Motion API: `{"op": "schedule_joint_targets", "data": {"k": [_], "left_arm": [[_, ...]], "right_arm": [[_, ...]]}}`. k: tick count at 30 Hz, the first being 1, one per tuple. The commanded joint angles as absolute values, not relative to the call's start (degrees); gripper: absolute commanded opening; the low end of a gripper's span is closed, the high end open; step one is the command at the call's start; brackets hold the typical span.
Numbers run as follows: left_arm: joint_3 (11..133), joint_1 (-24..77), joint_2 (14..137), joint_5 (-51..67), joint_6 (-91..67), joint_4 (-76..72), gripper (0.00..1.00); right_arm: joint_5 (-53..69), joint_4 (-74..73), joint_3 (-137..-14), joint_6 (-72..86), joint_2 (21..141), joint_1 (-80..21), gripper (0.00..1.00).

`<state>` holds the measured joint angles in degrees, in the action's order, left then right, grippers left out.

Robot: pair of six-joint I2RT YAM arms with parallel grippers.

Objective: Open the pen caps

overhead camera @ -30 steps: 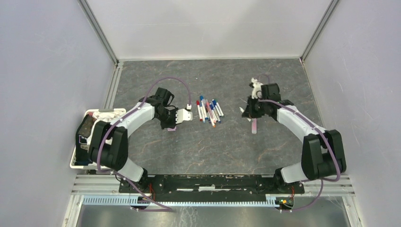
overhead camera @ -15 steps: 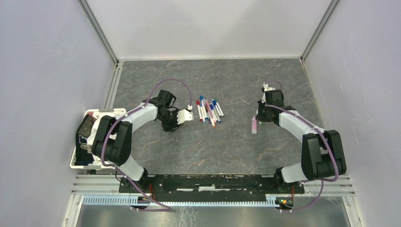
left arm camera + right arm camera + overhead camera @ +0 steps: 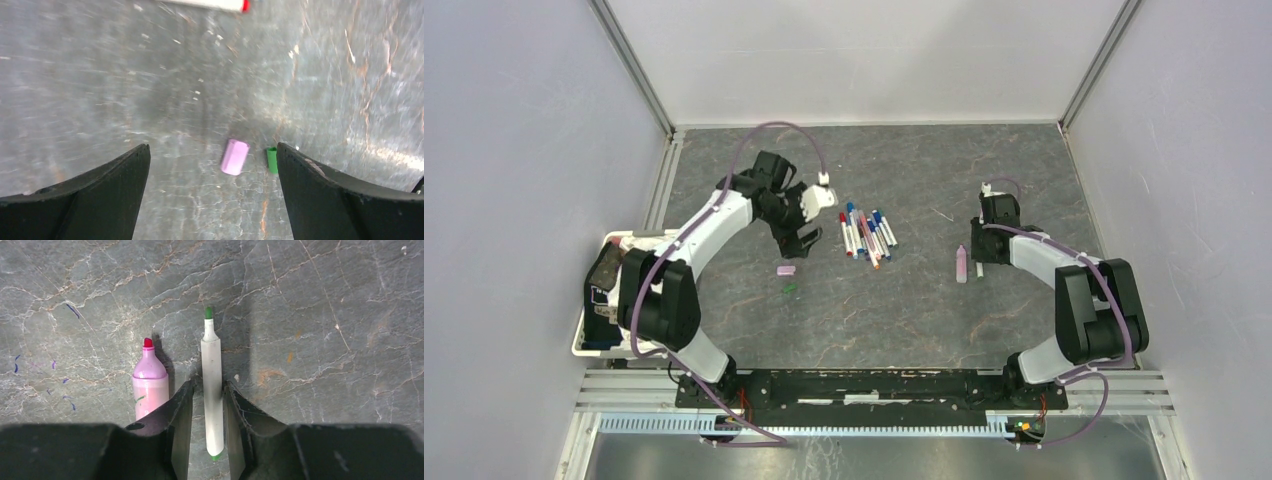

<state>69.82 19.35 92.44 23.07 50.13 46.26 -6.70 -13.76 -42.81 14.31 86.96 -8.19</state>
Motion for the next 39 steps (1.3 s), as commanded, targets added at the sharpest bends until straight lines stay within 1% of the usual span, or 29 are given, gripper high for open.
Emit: {"op": "schedule_joint_targets", "data": {"k": [1,4,9,14,18,21,23,26,31,36,39], "left_arm": [[78.7,19.1,92.4,23.5,38.8,51.3,1.00],[81.2,18.8,92.0,21.1,35.4,51.4,1.00],[81.1,17.9,88.6,18.1,31.5,47.5,1.00],[81.1,17.3,86.7,8.6,25.5,42.4,1.00],[81.7,16.2,87.6,8.1,25.1,43.9,1.00],[81.4,15.7,88.5,8.9,25.2,45.2,1.00],[80.8,15.3,88.4,9.4,25.2,45.3,1.00],[79.9,15.2,88.0,10.9,25.9,46.6,1.00],[78.6,15.2,86.1,13.7,26.6,47.8,1.00],[78.5,15.2,85.0,15.3,26.7,49.5,1.00],[78.7,15.2,84.8,16.3,26.9,50.8,1.00]], "right_arm": [[-7.9,-13.3,-42.9,15.3,86.3,-8.1,0.35],[-7.6,-13.4,-42.9,15.8,84.7,-8.2,0.36],[-6.4,-14.4,-44.3,16.3,82.8,-8.4,0.38],[-6.7,-15.2,-47.4,16.5,80.5,-9.9,0.47],[-8.8,-17.6,-52.7,16.0,81.7,-13.8,0.57],[-8.5,-17.9,-56.5,15.4,84.0,-17.4,0.62],[-6.5,-17.5,-58.8,14.6,86.2,-19.9,0.63],[-2.9,-16.6,-62.7,13.2,90.8,-23.6,0.62],[1.6,-15.5,-68.1,12.6,99.0,-27.3,0.57],[2.3,-15.7,-73.0,12.4,106.5,-29.1,0.51],[2.0,-15.3,-74.3,12.3,108.7,-29.8,0.49]]}}
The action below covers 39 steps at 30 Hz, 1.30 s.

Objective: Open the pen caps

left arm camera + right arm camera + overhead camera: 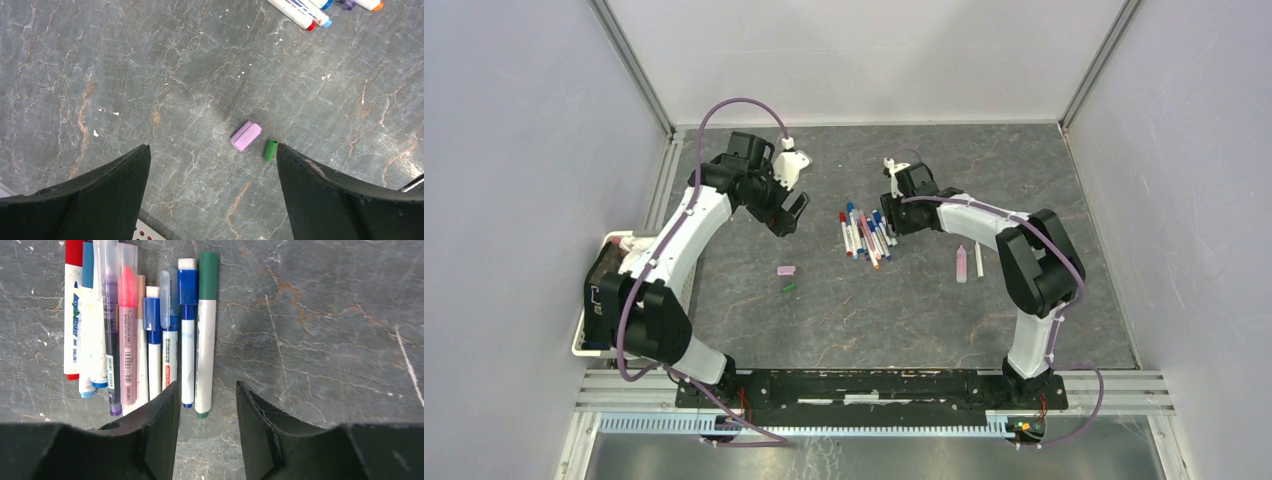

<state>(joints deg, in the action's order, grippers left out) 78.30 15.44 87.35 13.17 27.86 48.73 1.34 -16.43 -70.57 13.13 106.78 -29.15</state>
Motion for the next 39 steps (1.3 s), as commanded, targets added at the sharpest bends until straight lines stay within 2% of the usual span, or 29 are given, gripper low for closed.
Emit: {"op": "schedule_joint_targets", "data": {"k": [1,14,25,27,31,39], "left_arm": [[78.7,15.2,84.7,16.6,27.0,51.1,1.00],[79.1,15.2,83.6,20.0,28.0,53.4,1.00],[80.3,15.3,83.6,21.6,28.7,54.8,1.00],[80.3,15.3,83.6,22.5,29.1,55.1,1.00],[78.6,15.3,83.0,27.5,33.0,56.0,1.00],[76.6,15.7,82.2,35.9,45.8,57.2,1.00]], "right_arm": [[1.9,-15.3,-74.7,12.4,109.3,-29.9,0.48],[-3.7,-16.7,-75.8,10.7,112.0,-29.9,0.33],[-4.3,-17.1,-76.4,10.3,114.5,-30.2,0.35],[-4.2,-17.3,-76.5,10.2,115.2,-30.0,0.28],[-1.0,-16.2,-75.2,10.0,114.0,-29.1,0.00],[12.1,-15.8,-73.1,7.8,101.3,-27.4,0.00]]}}
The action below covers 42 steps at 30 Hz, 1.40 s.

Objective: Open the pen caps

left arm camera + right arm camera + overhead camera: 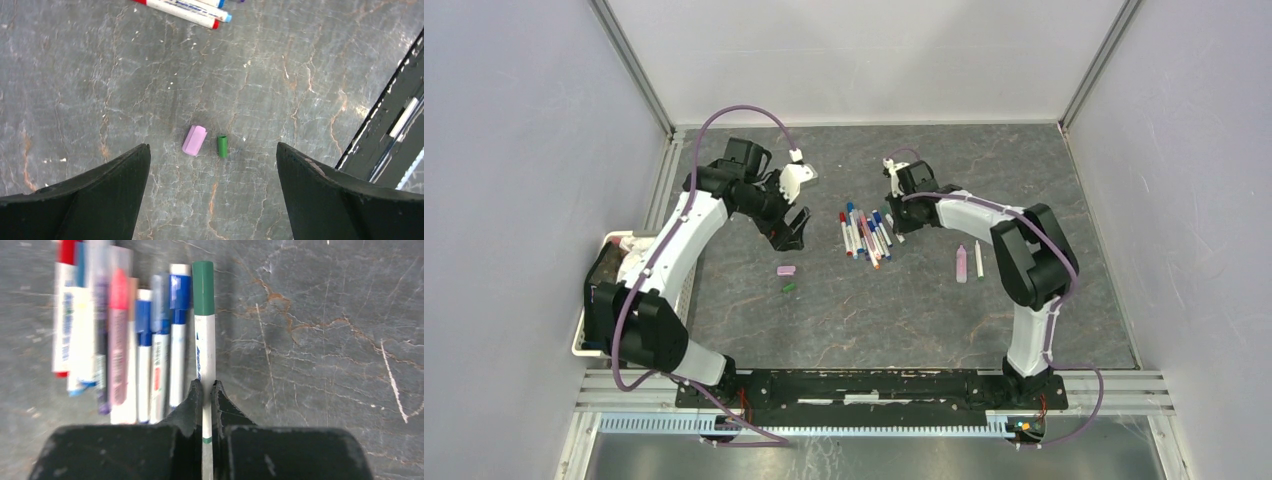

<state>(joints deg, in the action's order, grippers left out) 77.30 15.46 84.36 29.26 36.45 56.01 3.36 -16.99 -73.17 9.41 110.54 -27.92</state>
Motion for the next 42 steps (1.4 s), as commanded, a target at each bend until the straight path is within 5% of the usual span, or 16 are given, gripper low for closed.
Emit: {"op": "schedule_joint_targets", "data": {"k": [1,8,17,37,38,40,42], "left_arm": [[76.4,15.8,81.9,36.9,48.0,57.6,1.00],[72.6,19.4,77.7,39.3,63.9,58.5,1.00],[71.3,27.3,76.0,31.7,72.3,60.3,0.97],[68.6,32.7,75.7,30.1,73.7,63.3,0.31],[68.6,32.9,75.7,30.1,73.7,63.3,0.26],[68.5,33.2,75.7,29.6,73.6,63.3,0.12],[68.5,33.4,75.7,29.0,73.6,63.3,0.02]], "right_arm": [[15.2,-16.2,-72.9,7.8,99.8,-27.3,0.00],[42.0,-20.8,-68.7,7.0,93.7,-30.9,0.00],[50.8,-21.2,-70.4,7.1,94.7,-38.9,0.00],[58.1,-17.5,-73.9,11.0,100.0,-39.9,0.00],[58.3,-16.8,-73.8,11.4,100.1,-39.9,0.04],[58.5,-15.3,-73.4,13.0,100.4,-40.0,0.27],[59.2,-13.6,-73.3,14.6,100.9,-40.0,0.36]]}}
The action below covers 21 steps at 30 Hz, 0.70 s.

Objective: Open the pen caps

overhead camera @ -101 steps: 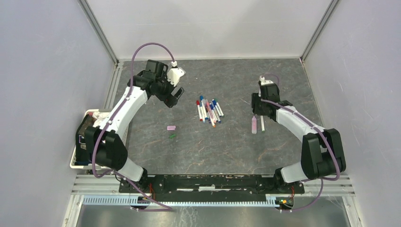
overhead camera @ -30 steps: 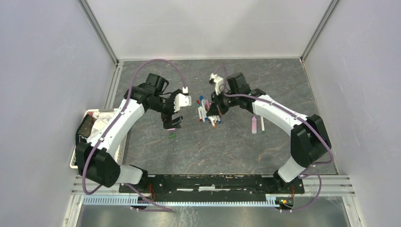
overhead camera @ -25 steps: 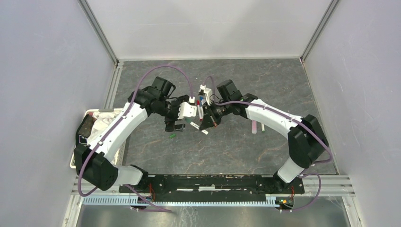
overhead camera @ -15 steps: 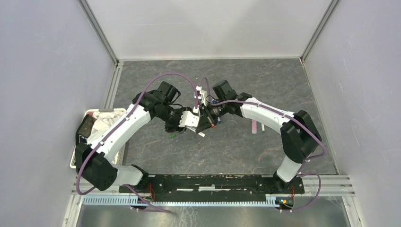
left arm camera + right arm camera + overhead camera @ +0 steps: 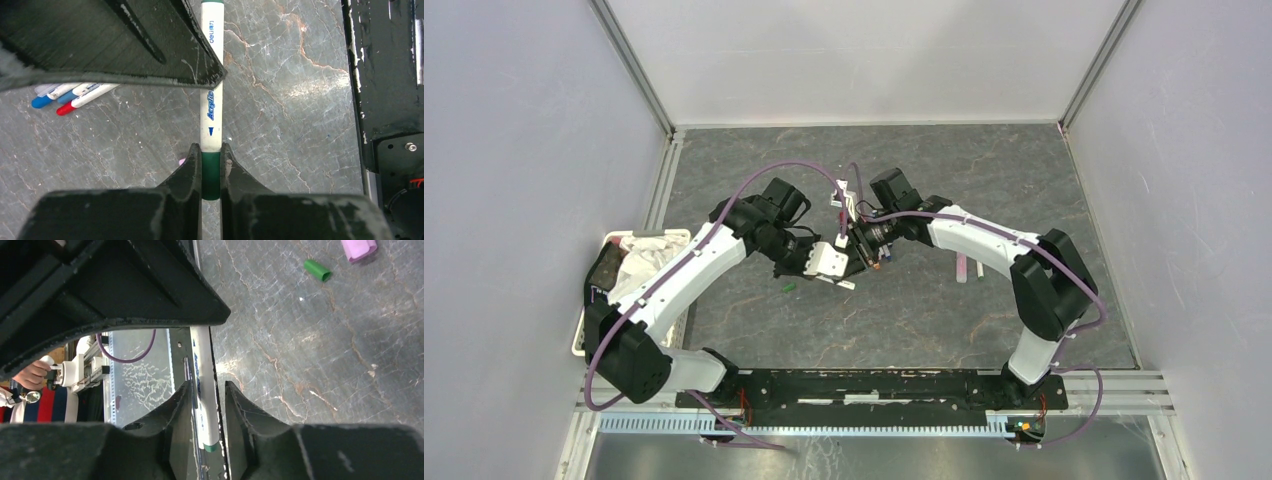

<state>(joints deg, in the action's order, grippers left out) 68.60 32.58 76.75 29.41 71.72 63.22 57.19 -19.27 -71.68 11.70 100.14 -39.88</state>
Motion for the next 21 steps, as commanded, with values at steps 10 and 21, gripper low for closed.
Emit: {"op": "schedule_joint_targets", "data": {"k": [10,21], "left_arm": [[70.1,33.8,75.5,29.0,71.8,62.5,0.02],[69.9,33.8,75.5,24.3,72.3,62.0,0.02]], "right_arm": [[61.0,-7.2,-77.5,20.6,107.3,-42.6,0.49],[60.6,-11.2,-75.6,16.5,106.0,-42.5,0.00]]}}
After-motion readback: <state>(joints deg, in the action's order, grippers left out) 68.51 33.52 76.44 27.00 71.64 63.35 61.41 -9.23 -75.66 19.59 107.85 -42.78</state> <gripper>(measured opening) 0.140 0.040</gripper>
